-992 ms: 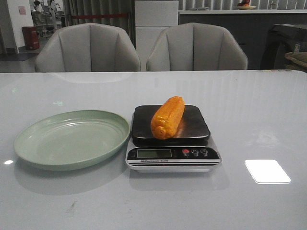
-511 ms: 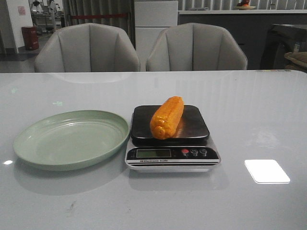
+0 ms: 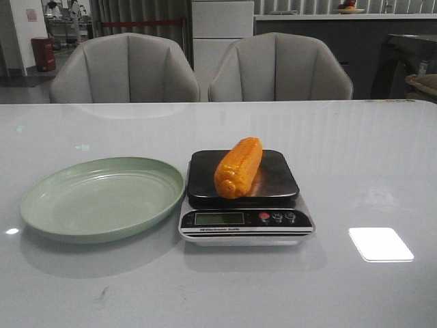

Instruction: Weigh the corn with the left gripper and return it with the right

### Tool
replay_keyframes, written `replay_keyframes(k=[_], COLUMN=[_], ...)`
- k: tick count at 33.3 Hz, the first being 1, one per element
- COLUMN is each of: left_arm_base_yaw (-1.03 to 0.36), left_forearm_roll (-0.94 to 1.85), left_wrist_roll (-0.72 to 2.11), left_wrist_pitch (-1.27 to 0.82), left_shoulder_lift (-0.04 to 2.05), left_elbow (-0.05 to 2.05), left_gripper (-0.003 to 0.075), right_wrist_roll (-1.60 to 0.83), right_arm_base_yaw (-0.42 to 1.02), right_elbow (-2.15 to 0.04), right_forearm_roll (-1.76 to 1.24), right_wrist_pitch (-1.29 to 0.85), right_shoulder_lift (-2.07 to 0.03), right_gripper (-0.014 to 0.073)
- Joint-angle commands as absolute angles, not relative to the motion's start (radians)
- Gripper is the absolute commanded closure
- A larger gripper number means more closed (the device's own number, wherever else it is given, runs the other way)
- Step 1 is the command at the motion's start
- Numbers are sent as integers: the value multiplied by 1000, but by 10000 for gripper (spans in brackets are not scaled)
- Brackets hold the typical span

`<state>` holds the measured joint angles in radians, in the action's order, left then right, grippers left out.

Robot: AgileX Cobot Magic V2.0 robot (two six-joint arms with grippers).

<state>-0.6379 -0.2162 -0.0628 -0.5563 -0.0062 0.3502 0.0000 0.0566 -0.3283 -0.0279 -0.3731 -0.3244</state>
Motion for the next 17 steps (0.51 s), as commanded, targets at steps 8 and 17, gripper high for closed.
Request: replay_keyframes(k=[8, 17], left_arm_base_yaw=[-638, -638], left_forearm_roll=[-224, -224], left_wrist_roll=[-64, -64], left_wrist_pitch=[-474, -474], left_shoulder_lift=[-10, -10], left_elbow=[376, 376], left_gripper=[606, 606], right_wrist_roll=[-7, -29], right_arm_base_yaw=[194, 308], right_elbow=[-443, -583], right_forearm_roll=[-22, 0], right_wrist_pitch=[-314, -355], right_shoulder_lift=[-533, -767], right_gripper=[145, -13])
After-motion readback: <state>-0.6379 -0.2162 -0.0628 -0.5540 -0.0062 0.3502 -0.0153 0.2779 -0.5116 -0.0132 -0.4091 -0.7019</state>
